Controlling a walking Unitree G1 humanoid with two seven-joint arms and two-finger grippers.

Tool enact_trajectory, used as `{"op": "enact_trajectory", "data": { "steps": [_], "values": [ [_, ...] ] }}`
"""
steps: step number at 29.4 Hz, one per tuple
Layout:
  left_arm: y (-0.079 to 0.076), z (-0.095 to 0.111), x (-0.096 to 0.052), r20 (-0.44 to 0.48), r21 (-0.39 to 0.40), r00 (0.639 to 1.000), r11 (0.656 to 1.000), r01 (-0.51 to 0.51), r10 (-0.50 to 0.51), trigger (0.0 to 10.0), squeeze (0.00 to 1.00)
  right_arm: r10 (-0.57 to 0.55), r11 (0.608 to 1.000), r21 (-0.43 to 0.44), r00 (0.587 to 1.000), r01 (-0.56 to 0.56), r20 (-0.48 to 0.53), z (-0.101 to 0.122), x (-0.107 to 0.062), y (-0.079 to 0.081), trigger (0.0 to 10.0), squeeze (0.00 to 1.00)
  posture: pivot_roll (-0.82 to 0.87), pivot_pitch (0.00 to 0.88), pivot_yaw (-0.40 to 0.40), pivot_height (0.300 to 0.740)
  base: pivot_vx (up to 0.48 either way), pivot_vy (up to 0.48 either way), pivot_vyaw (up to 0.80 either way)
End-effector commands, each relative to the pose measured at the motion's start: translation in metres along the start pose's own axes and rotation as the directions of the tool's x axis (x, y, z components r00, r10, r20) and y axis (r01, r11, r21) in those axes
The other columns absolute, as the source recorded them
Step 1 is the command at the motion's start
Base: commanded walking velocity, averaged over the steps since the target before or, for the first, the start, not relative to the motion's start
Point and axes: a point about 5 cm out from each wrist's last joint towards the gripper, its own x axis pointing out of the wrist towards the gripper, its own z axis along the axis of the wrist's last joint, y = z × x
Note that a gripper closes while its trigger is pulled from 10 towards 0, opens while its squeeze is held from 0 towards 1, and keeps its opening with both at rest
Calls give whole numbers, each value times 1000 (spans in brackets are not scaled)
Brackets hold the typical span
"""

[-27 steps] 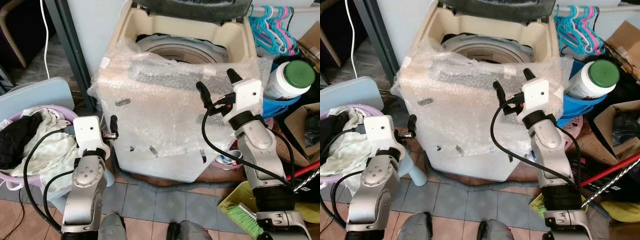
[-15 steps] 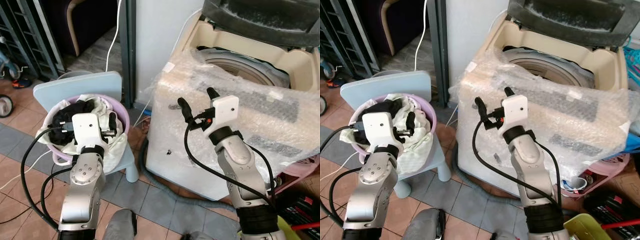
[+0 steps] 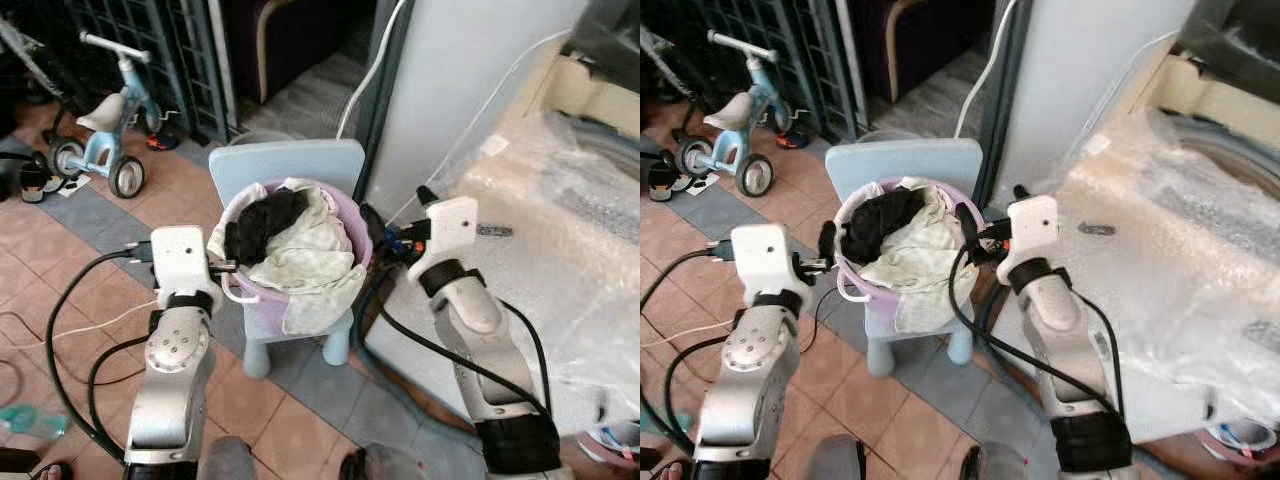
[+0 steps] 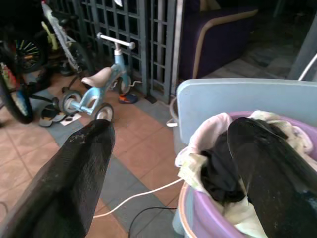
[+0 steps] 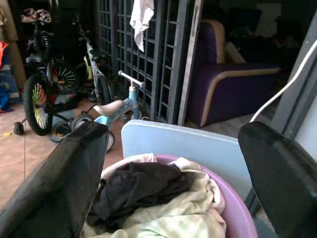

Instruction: Clothes washing

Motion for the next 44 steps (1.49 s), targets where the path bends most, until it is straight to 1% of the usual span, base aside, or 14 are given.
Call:
{"op": "enact_trajectory", "data": {
  "steps": [1,3,7,9,12,17,22,31,34,36,39,40,41,44],
  "values": [
    [-11,0,-1,-1,-12,999,999,35,-35,10000,0,-41,999,-17,999,40,-16,-2,-4,-12,10000,0,60,96,-44,740,0,0,0],
    [-13,1,-1,9,-13,999,999,43,-43,10000,0,-44,999,-17,999,44,-19,-2,-3,-12,10000,0,60,96,-44,740,0,0,0],
    [-14,1,-1,22,13,998,998,62,-63,10000,0,-22,999,-32,999,22,-26,-4,-2,-10,10000,0,61,95,-44,740,68,0,0],
    [-13,0,-1,18,5,998,998,62,-62,10000,0,0,999,-47,1000,-2,-25,-3,-1,-7,10000,0,60,97,-44,740,291,0,800],
    [-13,0,-1,14,-2,998,998,60,-60,10000,0,1,999,-34,1000,-2,-23,-3,1,-6,10000,0,62,97,-44,740,298,0,800],
    [-16,3,-1,33,-7,996,997,81,-81,10000,0,33,999,-26,999,-34,-29,-4,5,-3,10000,0,69,101,-48,740,456,0,457],
    [-14,1,-2,22,-13,997,997,70,-70,10000,0,55,998,-10,998,-55,-43,-7,6,2,10000,0,71,101,-51,740,478,0,0],
    [-16,2,1,14,-13,997,997,78,-78,10000,0,52,998,-35,997,-54,-53,-8,13,1,10000,0,70,121,-53,740,440,0,0],
    [-17,1,0,-1,-15,997,997,71,-71,10000,0,53,997,-54,994,-59,-92,-14,14,2,10000,0,74,129,-56,740,293,0,0],
    [-16,-1,-1,-12,-15,999,999,52,-53,10000,0,62,995,-72,985,-74,-163,-26,12,2,10000,0,85,135,-61,740,0,0,0],
    [-11,-3,-2,-34,22,999,1000,18,-17,10000,0,75,993,-73,962,-97,-264,-43,8,3,10000,0,97,143,-64,740,0,0,0],
    [-7,-6,-2,-52,20,999,1000,9,-8,10000,0,98,989,-77,943,-128,-317,-52,5,6,10000,0,102,146,-63,740,0,0,0],
    [-2,-7,-4,-64,32,998,999,-6,8,10000,0,111,986,-76,932,-146,-344,-58,3,7,10000,0,110,151,-64,740,0,0,0],
    [10,-13,-10,-97,60,994,997,-48,54,10000,0,164,979,-49,913,-196,-373,-66,2,11,10000,0,134,161,-61,740,0,0,0]
  ]
}}
